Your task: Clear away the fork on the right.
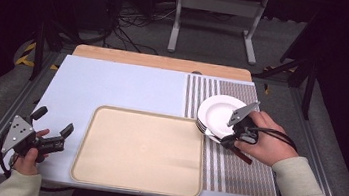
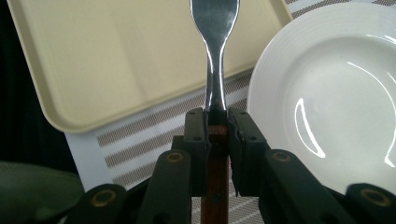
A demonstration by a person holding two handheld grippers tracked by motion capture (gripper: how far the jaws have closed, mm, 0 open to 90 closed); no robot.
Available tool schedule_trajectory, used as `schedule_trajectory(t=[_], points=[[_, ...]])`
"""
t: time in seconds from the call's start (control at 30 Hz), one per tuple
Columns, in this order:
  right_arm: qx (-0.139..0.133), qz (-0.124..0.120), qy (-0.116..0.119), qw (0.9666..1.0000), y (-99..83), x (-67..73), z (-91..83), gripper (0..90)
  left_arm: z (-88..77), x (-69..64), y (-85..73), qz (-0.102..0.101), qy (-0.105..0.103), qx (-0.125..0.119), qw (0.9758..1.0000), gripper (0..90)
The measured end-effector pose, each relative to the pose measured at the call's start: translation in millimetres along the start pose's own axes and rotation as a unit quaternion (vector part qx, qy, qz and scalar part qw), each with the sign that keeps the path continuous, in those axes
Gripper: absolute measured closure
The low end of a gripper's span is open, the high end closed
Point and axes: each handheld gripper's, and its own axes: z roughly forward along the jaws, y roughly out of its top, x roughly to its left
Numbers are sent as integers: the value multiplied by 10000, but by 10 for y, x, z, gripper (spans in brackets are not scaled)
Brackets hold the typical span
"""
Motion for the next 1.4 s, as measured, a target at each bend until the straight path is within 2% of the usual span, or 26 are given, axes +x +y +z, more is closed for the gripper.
schedule_trajectory(t=[0.1,0.2,0.4,0.43,0.47,0.6,0.73,1.03,1.07,1.2,1.4], points=[[-134,374,108,9992,43,28,14,781,1,3,0,23,-10,10,10000,4],[-175,571,169,9981,81,44,24,781,-1,6,1,26,-14,20,10000,4],[-154,1129,262,9931,161,103,45,780,-4,10,0,24,-8,28,10000,4],[-154,1129,262,9931,161,103,45,780,-4,10,0,24,-8,28,10000,4],[-180,1309,292,9908,187,116,51,780,-3,9,0,21,-8,26,10000,4],[-184,1496,310,9881,216,126,54,780,-1,9,-2,19,-14,23,10000,4],[-162,1932,444,9800,258,137,52,780,-1,12,-2,17,-6,29,10000,4],[-91,2249,501,9730,322,154,107,780,-2,12,-2,7,-6,28,10000,4],[-69,2356,512,9705,345,159,125,780,-3,11,-1,13,-12,32,10000,4],[-14,2417,434,9694,395,189,165,780,-1,13,-2,1,-8,24,10000,4],[38,2481,552,9671,468,207,244,779,2,7,-3,11,-13,46,10000,5]])
